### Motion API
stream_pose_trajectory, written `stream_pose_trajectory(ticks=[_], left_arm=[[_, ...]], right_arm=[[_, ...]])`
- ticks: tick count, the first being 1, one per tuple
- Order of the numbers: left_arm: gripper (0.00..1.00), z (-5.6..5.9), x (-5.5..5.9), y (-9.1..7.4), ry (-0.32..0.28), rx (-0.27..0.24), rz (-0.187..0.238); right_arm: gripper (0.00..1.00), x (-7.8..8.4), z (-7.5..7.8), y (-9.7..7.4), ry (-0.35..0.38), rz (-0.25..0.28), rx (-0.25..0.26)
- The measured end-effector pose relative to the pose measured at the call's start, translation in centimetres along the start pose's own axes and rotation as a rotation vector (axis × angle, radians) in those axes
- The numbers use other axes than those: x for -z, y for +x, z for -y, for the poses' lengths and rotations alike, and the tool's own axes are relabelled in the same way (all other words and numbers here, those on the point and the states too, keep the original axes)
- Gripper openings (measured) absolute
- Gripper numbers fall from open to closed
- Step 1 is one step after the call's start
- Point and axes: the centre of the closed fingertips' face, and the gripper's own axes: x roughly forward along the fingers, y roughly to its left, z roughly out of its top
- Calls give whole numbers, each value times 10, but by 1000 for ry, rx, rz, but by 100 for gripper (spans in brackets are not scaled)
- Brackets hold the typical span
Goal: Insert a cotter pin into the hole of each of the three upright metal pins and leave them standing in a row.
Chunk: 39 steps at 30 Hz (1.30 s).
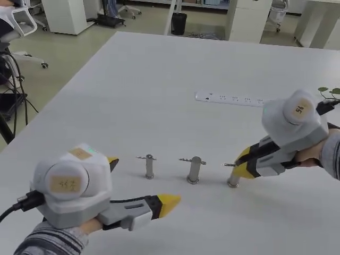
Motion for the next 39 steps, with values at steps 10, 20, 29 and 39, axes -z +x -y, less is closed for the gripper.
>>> stream_pose_trajectory(ticks=[10, 20, 29, 39], left_arm=[[88, 0, -2, 0, 7, -7, 4], [86, -4, -4, 0, 5, -27, 11], [86, -7, -8, -2, -1, -37, 21], [90, -6, -9, -3, 17, -46, 17]], right_arm=[[21, 2, 8, -8, -14, 18, 116], [41, -8, -11, -21, 218, 189, 229], [53, -12, -27, -34, 336, 293, 279], [68, -20, -42, -37, 478, 409, 334]])
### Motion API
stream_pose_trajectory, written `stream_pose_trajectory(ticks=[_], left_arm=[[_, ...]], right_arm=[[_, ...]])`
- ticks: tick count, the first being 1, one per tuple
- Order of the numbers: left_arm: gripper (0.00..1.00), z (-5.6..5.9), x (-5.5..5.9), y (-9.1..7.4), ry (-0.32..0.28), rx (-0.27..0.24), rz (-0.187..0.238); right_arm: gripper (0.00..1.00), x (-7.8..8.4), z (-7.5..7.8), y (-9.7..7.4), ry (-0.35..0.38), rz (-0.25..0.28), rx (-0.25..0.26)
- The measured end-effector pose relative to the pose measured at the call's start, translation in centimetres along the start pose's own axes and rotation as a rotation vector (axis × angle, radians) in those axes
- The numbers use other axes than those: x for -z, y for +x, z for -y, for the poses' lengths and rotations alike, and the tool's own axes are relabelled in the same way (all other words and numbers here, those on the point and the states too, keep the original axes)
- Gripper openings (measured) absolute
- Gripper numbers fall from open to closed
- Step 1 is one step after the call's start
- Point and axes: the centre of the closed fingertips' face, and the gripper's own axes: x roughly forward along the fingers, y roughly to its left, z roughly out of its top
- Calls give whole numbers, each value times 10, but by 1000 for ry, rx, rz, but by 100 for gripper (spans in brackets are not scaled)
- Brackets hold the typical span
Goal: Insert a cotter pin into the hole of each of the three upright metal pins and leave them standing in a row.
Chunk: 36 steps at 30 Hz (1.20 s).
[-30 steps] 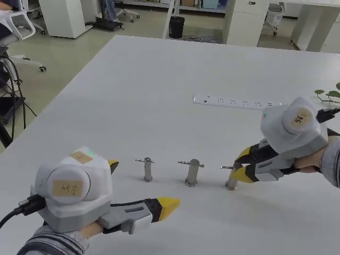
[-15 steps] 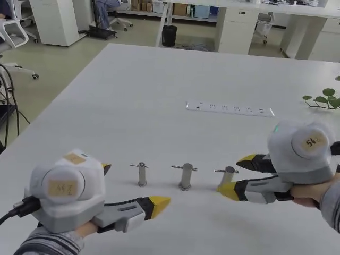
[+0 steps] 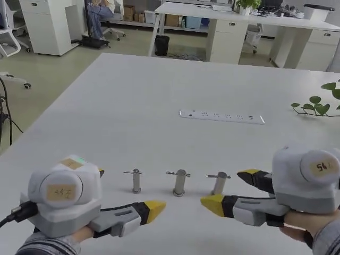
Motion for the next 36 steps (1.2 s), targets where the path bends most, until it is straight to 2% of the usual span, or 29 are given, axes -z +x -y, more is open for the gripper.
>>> stream_pose_trajectory(ticks=[2, 5, 6, 8, 9, 12, 14, 21, 24, 29, 33, 36], left_arm=[[91, 1, 0, 0, -4, 4, 2], [91, 3, 1, -1, -3, 8, -4], [91, 5, 3, -1, -3, 12, -11], [89, 7, 6, -1, 3, 16, -24], [89, 7, 6, -1, 5, 16, -23], [92, 8, 1, -1, -11, 15, 10], [94, 8, 1, -1, -20, 15, 12], [98, 6, 5, 0, -24, -1, 2], [99, 6, 6, 0, -24, -3, -1], [99, 4, 5, -1, -31, -10, 5], [99, 4, 5, 0, -30, -10, 5], [99, 4, 5, 1, -29, -8, 4]], right_arm=[[68, 2, 0, -2, -9, 11, 26], [67, 6, 5, -7, -64, 14, 83], [68, 6, 5, -8, -53, 33, 91], [69, 7, 3, -9, 24, 68, 80], [68, 7, 3, -10, 33, 75, 83], [70, 3, 6, -13, 53, 137, 113], [72, 6, 7, -14, 68, 161, 124], [76, 11, 11, -14, 89, 168, 125], [79, 10, 10, -13, 125, 184, 118], [81, 13, 5, -8, 87, 162, 113], [81, 13, 2, -7, 90, 164, 101], [81, 17, 2, -6, 86, 146, 101]])
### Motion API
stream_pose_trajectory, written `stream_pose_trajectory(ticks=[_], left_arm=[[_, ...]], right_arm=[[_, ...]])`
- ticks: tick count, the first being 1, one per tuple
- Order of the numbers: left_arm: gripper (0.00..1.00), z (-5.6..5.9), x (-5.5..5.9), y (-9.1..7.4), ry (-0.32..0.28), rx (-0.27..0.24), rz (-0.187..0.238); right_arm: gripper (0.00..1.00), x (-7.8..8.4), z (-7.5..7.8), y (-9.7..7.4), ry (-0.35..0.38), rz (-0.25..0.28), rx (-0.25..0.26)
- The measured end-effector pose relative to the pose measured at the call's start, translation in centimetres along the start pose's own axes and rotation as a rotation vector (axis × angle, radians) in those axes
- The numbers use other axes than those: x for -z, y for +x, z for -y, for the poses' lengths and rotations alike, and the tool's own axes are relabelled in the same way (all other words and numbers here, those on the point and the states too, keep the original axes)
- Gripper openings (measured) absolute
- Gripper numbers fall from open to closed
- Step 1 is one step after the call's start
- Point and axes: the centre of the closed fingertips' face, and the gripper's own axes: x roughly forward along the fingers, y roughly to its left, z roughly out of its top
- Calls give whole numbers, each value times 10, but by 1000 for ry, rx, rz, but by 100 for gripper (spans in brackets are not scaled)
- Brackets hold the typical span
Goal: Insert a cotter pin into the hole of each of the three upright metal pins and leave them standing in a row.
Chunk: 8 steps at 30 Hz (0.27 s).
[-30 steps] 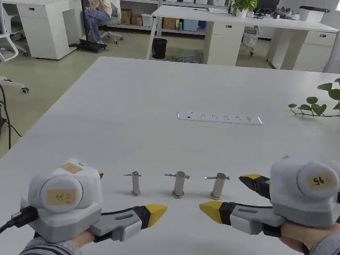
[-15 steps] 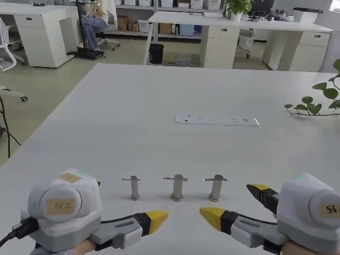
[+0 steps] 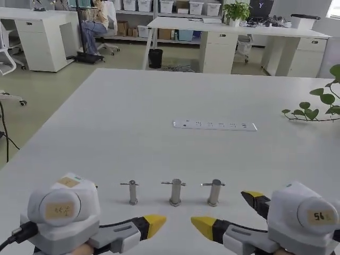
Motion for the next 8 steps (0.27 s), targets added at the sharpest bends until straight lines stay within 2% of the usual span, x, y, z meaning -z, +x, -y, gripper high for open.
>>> stream_pose_trajectory(ticks=[8], left_arm=[[99, 0, 0, 1, 0, 0, -1]], right_arm=[[81, 0, 0, 0, 3, 2, 1]])
